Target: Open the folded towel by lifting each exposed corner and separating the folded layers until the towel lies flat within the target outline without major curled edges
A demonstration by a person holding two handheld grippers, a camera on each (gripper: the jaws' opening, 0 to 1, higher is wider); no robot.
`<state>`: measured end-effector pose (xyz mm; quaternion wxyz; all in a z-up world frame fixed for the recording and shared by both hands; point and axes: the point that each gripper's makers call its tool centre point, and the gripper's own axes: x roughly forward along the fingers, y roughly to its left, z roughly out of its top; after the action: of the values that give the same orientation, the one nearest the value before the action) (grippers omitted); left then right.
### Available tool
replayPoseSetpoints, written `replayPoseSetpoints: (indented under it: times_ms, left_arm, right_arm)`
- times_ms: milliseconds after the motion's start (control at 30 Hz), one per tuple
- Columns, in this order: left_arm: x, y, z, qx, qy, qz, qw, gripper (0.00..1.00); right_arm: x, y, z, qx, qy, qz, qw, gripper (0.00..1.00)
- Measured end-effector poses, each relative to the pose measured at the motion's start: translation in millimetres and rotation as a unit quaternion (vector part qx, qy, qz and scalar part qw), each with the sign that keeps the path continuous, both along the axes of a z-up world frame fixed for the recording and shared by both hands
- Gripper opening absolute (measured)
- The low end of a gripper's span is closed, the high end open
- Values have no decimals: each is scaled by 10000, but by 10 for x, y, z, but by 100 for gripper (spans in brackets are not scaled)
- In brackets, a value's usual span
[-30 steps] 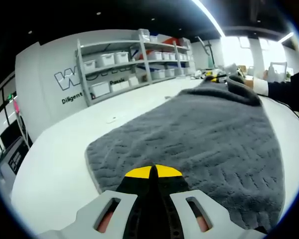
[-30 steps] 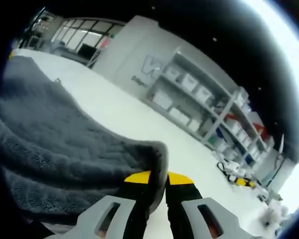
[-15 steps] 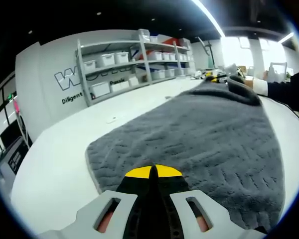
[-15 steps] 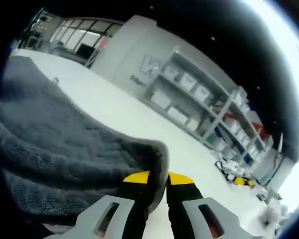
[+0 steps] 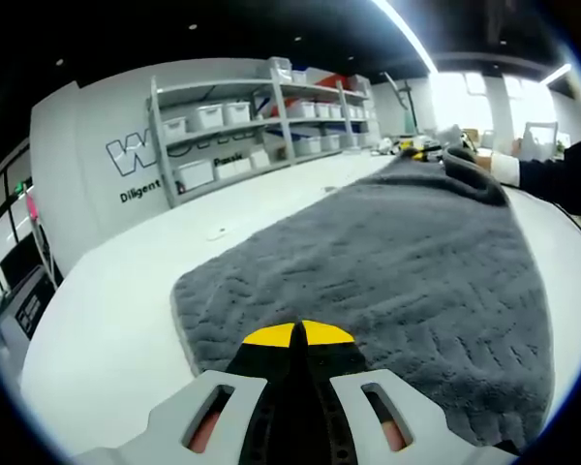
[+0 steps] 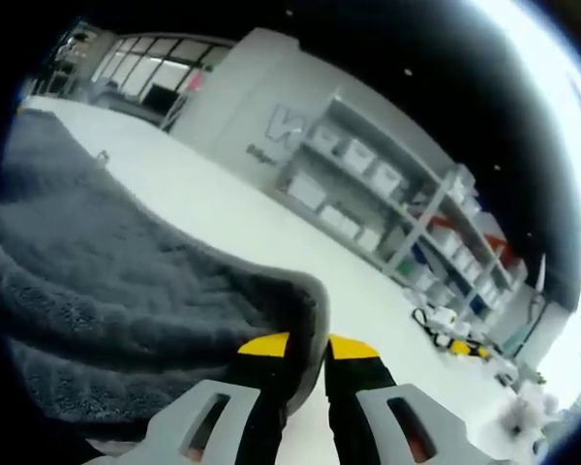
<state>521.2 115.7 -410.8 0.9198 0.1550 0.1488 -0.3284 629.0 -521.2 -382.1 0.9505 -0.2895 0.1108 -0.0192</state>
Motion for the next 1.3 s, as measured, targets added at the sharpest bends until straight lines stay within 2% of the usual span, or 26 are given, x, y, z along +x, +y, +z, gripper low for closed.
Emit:
replayPoseSetpoints:
  times_ms: [433, 567, 733, 867, 933, 1300]
  left_arm:
    - [13, -3, 3, -31, -16, -1, 10000, 1]
    - [11, -6, 5, -32, -24, 0, 10000, 1]
    - [13, -4, 6, -2, -43, 3, 10000, 1]
    - [24, -2, 8, 14, -68, 23, 10000, 1]
    - [40, -12, 12, 86, -196, 55, 9998, 1]
    - [62, -9, 28, 248, -389, 85, 9989, 1]
  right_arm:
    - [-11, -125, 8, -27, -13, -83, 10000, 9]
    - [-17, -123, -31, 68, 69, -109, 9999, 9]
    - [-16, -91, -32, -83, 108, -85, 9999, 9]
    - [-31, -76, -25, 193, 101, -66, 9997, 9]
    - [-69, -9, -15, 529, 56, 49, 9986, 10]
    - [-199, 72, 52, 852, 31, 136, 9963, 14]
